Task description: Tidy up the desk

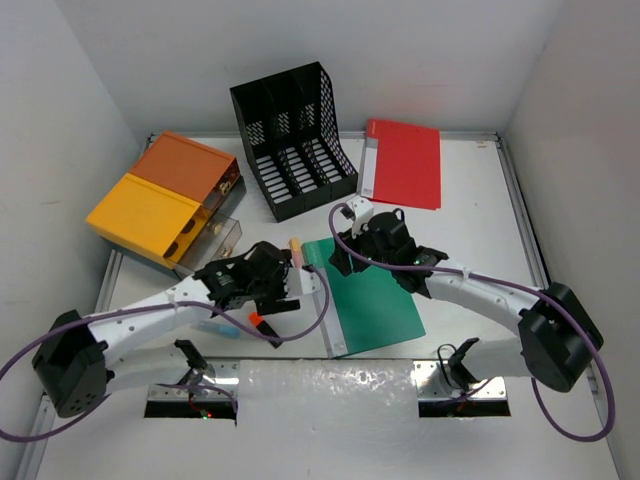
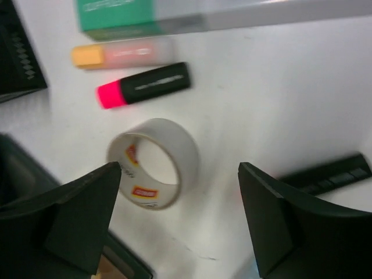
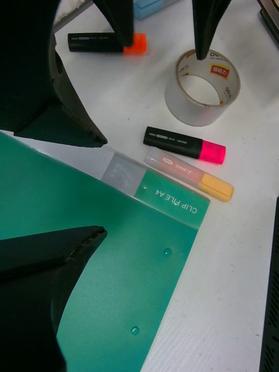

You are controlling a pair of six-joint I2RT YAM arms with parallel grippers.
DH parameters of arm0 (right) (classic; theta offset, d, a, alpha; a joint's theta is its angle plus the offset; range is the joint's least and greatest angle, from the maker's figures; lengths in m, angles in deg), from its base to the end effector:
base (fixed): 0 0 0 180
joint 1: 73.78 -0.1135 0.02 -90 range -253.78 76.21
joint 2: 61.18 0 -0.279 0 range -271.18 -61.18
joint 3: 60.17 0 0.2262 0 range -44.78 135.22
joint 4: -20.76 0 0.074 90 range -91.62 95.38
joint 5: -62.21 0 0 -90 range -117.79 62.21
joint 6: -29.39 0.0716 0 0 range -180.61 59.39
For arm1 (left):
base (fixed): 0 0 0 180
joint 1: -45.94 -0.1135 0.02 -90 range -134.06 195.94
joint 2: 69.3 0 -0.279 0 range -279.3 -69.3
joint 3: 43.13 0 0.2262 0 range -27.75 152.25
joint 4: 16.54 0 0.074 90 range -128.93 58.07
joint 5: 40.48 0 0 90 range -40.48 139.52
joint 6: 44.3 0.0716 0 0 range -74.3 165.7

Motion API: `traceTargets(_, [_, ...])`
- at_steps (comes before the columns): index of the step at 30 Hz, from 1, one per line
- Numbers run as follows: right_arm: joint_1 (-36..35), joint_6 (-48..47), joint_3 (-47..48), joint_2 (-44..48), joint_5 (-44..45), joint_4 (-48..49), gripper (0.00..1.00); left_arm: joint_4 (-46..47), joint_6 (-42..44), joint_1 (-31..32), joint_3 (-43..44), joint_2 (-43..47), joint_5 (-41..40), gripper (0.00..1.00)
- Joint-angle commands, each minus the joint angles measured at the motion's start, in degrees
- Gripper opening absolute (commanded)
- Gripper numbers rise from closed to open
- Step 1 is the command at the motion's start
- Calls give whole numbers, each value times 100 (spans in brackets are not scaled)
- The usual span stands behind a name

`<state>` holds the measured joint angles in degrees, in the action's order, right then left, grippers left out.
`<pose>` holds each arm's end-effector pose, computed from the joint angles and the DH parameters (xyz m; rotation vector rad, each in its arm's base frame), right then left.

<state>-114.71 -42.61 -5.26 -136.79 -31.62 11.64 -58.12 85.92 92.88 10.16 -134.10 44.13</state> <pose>0.2148 0.1926 0.2315 -0.4715 2.1139 0.6803 0.1484 -0.1489 0.2046 1.6899 1.8326 0.0684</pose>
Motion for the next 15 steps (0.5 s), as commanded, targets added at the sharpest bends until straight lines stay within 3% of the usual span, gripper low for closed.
traceTargets(1, [41,-16,117,187,-74,15,56,-850,793,52,-30,397,1301,81])
traceTargets(5, [41,10,64,152,-99,103,57,-1317,1188,105,-187,39,1567,88])
traceTargets(11, [50,37,73,99,-188,130,57,-677,1382,298,-688,-665,1145,87])
traceTargets(15, [41,-16,46,135,-135,33,57,-676,1488,298,-759,-833,1303,86])
